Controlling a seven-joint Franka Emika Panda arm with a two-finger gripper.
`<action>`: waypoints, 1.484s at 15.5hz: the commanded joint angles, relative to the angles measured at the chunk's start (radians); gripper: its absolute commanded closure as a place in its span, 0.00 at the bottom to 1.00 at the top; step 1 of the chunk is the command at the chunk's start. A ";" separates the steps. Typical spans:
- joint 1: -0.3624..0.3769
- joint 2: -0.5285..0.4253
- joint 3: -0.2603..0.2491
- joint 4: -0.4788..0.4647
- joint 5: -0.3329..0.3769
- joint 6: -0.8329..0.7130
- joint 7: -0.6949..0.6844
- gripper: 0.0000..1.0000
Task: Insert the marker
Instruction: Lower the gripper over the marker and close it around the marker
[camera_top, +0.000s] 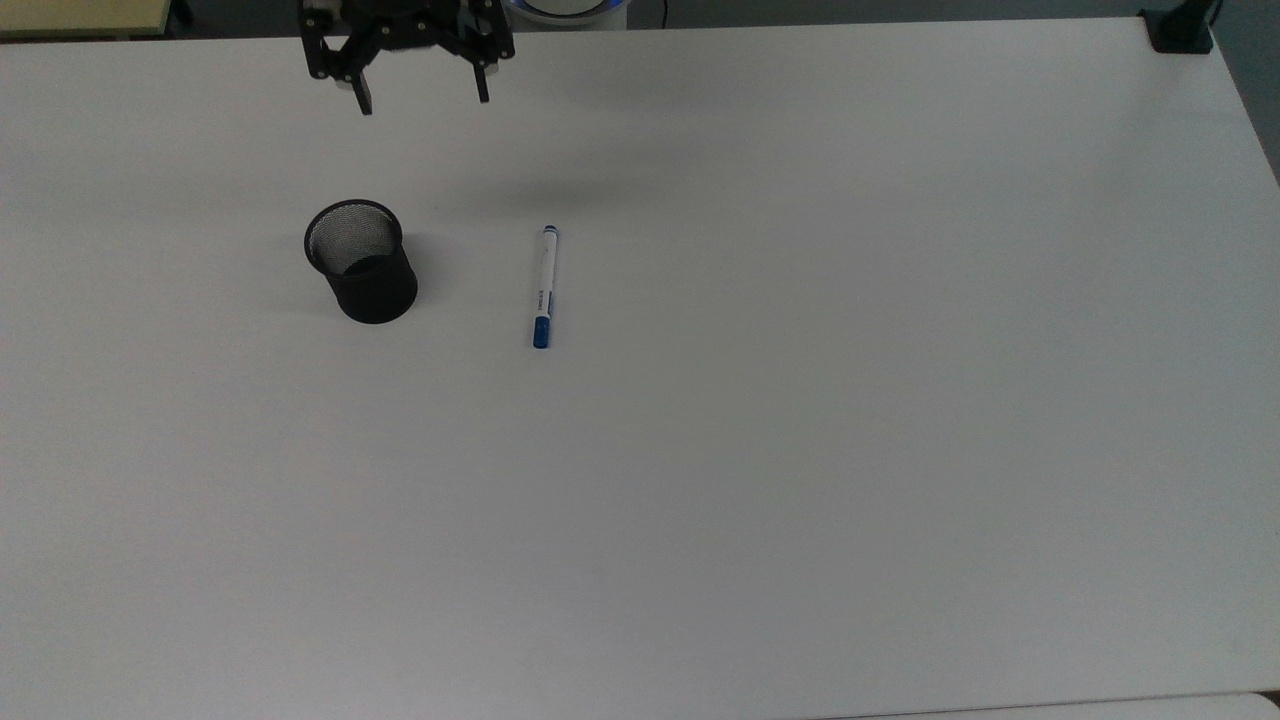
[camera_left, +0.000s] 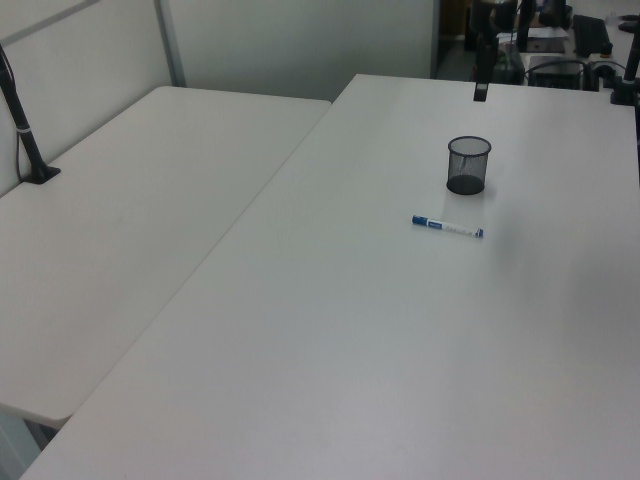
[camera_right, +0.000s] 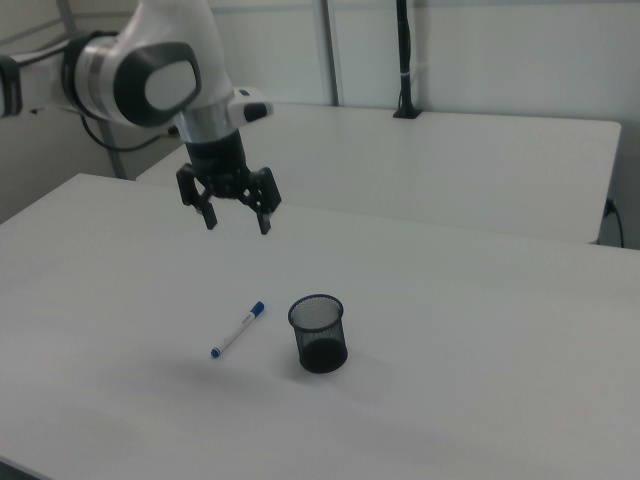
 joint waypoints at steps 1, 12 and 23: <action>0.007 0.025 0.006 -0.111 -0.002 0.186 0.052 0.00; 0.086 0.278 0.046 -0.140 -0.014 0.474 0.293 0.03; 0.108 0.370 0.046 -0.140 -0.109 0.542 0.402 0.35</action>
